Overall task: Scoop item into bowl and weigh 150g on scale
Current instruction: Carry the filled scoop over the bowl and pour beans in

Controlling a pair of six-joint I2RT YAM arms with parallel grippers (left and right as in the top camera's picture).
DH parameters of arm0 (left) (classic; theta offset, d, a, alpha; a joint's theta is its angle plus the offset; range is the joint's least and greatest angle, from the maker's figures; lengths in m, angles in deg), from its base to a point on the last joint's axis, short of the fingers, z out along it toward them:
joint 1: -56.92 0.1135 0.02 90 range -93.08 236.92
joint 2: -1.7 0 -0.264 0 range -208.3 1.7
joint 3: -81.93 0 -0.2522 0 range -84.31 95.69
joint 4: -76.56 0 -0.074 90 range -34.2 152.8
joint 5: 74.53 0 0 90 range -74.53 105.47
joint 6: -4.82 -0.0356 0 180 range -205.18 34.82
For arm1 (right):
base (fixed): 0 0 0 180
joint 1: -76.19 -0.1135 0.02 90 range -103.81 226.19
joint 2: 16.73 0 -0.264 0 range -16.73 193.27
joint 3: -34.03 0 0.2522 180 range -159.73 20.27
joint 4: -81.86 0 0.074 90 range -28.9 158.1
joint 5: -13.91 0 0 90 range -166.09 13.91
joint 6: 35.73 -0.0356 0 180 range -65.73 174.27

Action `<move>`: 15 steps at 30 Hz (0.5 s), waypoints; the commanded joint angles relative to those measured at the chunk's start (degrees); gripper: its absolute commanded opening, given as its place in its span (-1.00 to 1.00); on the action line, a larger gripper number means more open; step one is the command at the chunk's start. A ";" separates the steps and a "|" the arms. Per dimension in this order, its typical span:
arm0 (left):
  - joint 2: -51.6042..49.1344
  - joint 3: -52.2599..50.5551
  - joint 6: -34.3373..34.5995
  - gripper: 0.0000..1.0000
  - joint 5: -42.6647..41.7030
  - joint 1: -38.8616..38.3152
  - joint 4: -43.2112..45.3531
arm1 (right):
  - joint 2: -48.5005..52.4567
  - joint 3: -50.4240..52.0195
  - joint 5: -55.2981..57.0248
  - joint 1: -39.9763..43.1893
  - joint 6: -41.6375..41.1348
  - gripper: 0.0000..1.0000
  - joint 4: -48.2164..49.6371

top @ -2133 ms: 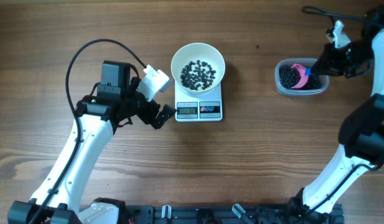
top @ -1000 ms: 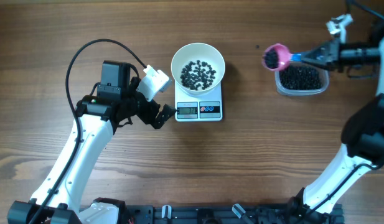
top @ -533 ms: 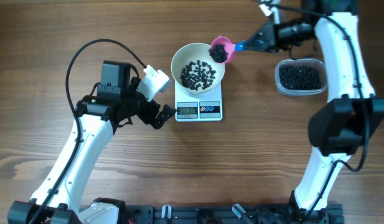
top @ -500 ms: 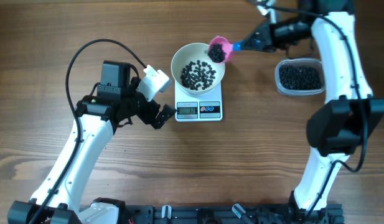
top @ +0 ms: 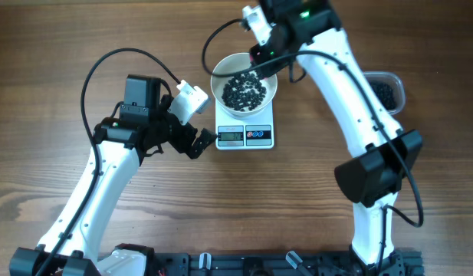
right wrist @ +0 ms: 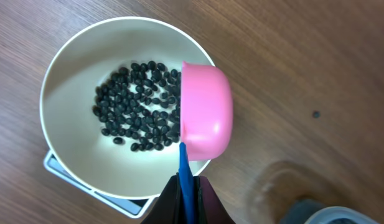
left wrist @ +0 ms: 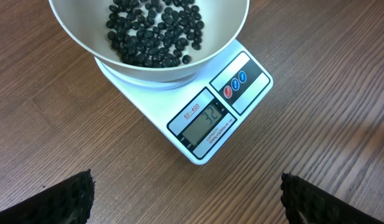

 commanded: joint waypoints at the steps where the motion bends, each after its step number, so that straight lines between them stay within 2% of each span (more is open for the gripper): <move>1: -0.09 -0.24 -0.31 1.00 -1.11 0.17 0.02 | 0.04 -1.53 6.78 -1.92 2.47 -0.91 0.50; 15: -0.09 -0.24 -0.31 1.00 -1.11 0.17 0.02 | -2.84 -1.51 9.73 -6.62 5.86 -0.91 2.01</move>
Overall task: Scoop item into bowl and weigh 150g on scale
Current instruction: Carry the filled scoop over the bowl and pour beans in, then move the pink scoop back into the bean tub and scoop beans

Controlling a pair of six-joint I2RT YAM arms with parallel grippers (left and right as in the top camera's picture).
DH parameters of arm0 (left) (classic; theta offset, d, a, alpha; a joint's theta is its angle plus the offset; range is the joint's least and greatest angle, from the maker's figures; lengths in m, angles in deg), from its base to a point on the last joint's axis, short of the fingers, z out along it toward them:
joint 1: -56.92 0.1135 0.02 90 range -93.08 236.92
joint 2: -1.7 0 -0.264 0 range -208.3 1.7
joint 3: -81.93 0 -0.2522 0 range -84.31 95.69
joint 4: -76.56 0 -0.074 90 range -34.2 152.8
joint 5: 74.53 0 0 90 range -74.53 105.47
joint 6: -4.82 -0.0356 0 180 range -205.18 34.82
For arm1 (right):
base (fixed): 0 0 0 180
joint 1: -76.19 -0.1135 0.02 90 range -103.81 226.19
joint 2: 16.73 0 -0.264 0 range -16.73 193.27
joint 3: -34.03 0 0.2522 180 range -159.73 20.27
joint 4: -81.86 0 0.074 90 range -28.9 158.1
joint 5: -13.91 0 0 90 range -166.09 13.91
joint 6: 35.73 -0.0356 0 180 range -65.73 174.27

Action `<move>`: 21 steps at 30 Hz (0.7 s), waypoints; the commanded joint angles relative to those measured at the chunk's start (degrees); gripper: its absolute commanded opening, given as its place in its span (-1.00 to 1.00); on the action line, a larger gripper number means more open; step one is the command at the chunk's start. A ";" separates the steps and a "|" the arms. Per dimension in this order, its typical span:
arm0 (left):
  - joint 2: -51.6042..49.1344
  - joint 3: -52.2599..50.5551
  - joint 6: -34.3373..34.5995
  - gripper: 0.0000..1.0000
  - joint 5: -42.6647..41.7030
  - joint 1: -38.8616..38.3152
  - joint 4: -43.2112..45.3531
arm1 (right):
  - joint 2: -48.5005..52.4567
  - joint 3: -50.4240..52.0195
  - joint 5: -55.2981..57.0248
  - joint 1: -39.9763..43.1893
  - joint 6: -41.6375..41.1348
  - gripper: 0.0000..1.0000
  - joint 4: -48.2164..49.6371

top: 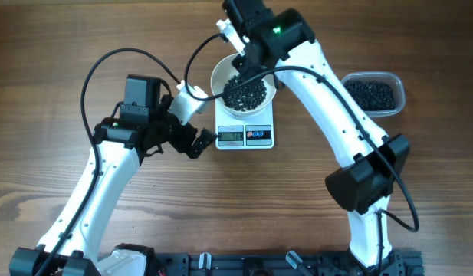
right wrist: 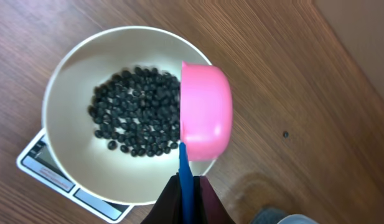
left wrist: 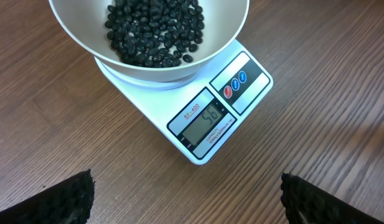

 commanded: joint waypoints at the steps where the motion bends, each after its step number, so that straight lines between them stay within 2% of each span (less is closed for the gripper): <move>1: -0.09 -0.24 -0.31 1.00 -1.14 0.15 0.02 | -2.60 -1.51 1.60 -0.42 1.05 -0.91 0.37; 9: -0.09 -0.24 -0.31 1.00 -1.11 0.15 0.04 | -2.60 -1.51 1.31 0.79 0.57 -0.91 2.36; 13: -0.09 -0.24 -0.31 1.00 -1.14 0.15 0.02 | -3.93 -1.53 -5.01 3.61 0.44 -0.91 3.37; 18: -0.09 -0.24 -0.31 1.00 -1.11 0.15 0.02 | -9.40 -1.53 -18.69 13.97 -1.07 -0.92 2.95; 21: -0.11 -0.24 -0.31 1.00 -1.14 0.15 0.02 | -11.23 -1.53 -25.59 22.08 -1.75 -0.91 -0.92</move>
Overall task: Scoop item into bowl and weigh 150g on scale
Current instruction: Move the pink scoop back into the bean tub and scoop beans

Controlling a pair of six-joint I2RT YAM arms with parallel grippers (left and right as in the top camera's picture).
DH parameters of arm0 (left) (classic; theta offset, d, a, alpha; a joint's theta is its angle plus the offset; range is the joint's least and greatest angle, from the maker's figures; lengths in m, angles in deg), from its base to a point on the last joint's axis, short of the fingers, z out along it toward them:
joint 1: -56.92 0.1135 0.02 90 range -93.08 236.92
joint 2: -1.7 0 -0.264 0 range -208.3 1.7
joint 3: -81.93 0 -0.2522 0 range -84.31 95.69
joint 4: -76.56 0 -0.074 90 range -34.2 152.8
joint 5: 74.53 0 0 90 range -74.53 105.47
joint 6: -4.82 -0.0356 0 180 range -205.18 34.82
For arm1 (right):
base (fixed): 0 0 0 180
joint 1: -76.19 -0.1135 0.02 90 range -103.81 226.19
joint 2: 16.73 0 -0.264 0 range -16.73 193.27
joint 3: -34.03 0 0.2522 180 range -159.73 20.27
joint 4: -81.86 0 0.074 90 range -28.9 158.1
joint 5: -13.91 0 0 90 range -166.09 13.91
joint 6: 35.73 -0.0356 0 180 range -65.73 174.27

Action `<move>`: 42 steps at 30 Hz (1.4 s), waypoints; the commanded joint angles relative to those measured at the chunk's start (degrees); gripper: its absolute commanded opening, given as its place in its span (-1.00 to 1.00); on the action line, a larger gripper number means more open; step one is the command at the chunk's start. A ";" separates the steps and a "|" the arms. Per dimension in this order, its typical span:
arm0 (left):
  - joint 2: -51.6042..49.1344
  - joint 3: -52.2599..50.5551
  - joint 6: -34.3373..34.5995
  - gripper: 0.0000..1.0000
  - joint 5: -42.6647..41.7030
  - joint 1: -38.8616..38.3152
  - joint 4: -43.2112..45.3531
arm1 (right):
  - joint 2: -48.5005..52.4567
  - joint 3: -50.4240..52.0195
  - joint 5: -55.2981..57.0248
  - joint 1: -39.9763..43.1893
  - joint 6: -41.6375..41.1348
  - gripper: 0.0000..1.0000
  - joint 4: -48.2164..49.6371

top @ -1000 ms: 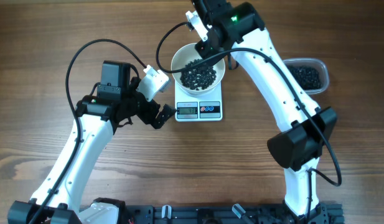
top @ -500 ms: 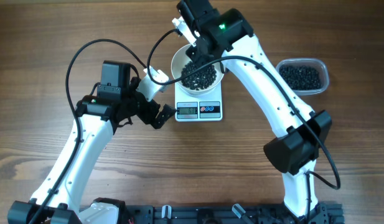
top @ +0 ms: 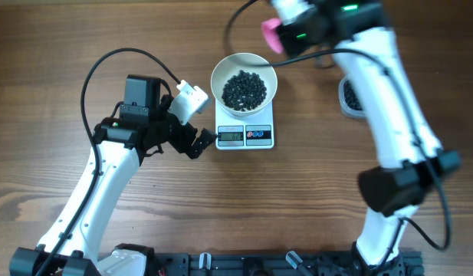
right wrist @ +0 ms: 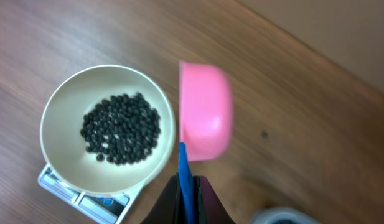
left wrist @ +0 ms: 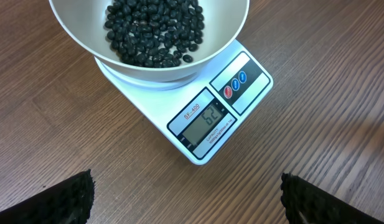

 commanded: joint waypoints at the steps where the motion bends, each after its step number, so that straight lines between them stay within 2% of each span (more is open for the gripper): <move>1: -0.09 -0.24 -0.31 1.00 -1.14 0.17 0.00 | -3.15 -1.51 -8.68 8.44 -2.47 -0.91 -4.35; 4: -0.09 -0.24 -0.31 1.00 -1.14 0.17 0.00 | -2.93 -1.46 -8.52 15.61 -2.60 -0.91 -10.88; 11: -0.09 -0.24 -0.31 1.00 -1.11 0.17 0.00 | -2.78 0.74 -2.45 24.50 -3.87 -0.91 -14.73; 21: -0.09 -0.24 -0.31 1.00 -1.14 0.17 0.00 | 1.77 6.69 12.52 24.94 -6.71 -0.92 -15.96; 26: -0.11 -0.24 -0.31 1.00 -1.14 0.17 0.00 | 6.14 6.69 12.70 24.94 -6.67 -0.92 -15.85; 31: -0.11 -0.24 -0.31 1.00 -1.14 0.17 0.00 | 9.60 6.69 18.45 24.92 -7.26 -0.91 -15.37; 35: -0.09 -0.24 -0.31 1.00 -1.11 0.17 0.00 | 11.15 6.69 18.80 24.92 -7.26 -0.91 -14.27; 42: -0.09 -0.24 -0.31 1.00 -1.14 0.17 0.00 | 13.64 6.69 12.70 24.41 -6.12 -0.91 -14.75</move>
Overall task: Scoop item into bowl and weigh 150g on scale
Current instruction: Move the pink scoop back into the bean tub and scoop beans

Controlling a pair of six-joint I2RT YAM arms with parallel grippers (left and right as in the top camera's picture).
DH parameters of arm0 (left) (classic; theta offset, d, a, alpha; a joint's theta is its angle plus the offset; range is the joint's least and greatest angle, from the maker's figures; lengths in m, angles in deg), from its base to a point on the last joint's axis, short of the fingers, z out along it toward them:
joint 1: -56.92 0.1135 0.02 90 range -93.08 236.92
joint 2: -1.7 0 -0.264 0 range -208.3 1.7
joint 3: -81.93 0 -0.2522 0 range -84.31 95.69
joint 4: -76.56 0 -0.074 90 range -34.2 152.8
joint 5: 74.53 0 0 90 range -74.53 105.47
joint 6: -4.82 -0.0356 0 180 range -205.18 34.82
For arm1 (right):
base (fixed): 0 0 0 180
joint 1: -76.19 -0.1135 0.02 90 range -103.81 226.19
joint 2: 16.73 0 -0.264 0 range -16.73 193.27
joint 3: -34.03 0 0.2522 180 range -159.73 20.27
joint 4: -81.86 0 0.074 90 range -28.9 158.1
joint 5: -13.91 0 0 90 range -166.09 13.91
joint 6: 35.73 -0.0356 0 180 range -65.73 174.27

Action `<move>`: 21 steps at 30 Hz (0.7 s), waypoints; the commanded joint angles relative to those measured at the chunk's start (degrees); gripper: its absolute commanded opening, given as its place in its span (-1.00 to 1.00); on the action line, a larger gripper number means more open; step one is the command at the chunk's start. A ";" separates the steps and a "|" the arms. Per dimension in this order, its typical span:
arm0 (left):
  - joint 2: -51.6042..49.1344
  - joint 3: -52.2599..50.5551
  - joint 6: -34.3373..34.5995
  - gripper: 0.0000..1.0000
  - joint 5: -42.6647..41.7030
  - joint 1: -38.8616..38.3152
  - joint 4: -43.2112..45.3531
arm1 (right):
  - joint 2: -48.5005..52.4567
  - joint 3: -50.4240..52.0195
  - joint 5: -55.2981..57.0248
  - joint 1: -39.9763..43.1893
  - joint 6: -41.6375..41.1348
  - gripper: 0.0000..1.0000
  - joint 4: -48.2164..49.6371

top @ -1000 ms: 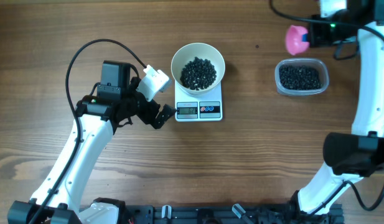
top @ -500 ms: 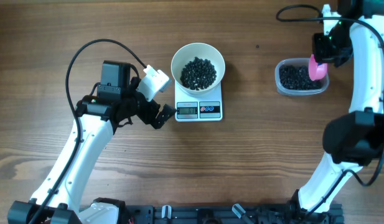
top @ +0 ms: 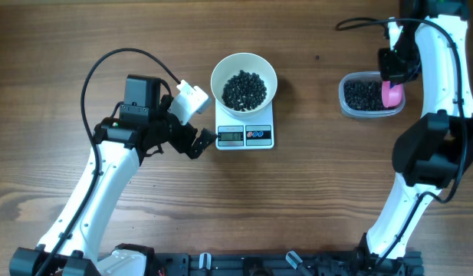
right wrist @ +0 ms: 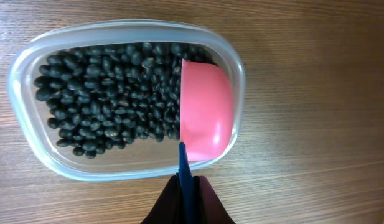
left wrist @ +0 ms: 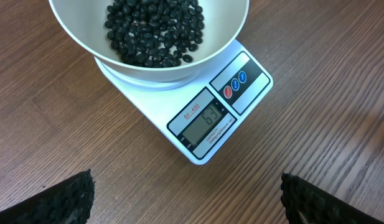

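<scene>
A white bowl (top: 244, 79) of black beans (left wrist: 153, 30) stands on the white scale (top: 245, 135); its display (left wrist: 207, 123) reads about 67. At the right, a clear tub (top: 366, 94) holds more black beans (right wrist: 111, 96). My right gripper (right wrist: 187, 186) is shut on the blue handle of a pink scoop (right wrist: 206, 117), whose cup hangs over the tub's right end. My left gripper (left wrist: 185, 199) is open, low over the table just left of the scale, with nothing between its fingers (left wrist: 61, 199).
The wooden table (top: 297, 199) carries the scale at centre and the tub at the right. Cables loop above the left arm (top: 106, 176) and by the right arm (top: 428, 153). A black rail runs along the front edge.
My right gripper has carried the pink scoop from beside the bowl's upper right over to the bean tub at the right. The scale reading went from about 62 to about 67. The left arm stayed put.
The scoop was tipped over the bowl with the scale at 32. Then more beans lay in the bowl and it read 56. Then the scoop was clear of the bowl, reading 62. Now the scoop is over the tub and the scale shows about 67.
</scene>
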 commanded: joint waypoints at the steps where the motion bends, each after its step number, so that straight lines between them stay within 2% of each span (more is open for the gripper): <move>1: -0.09 -0.24 -0.28 1.00 -1.11 0.17 0.02 | 2.51 0.11 -4.55 -0.61 1.44 -0.91 -0.20; 7: -0.09 -0.24 -0.31 1.00 -1.11 0.17 0.02 | 2.51 0.11 -13.79 -1.44 2.82 -0.91 -0.94; 21: -0.09 -0.24 -0.31 1.00 -1.09 0.22 -0.17 | 2.51 0.11 -24.85 -1.42 6.80 -0.91 -3.21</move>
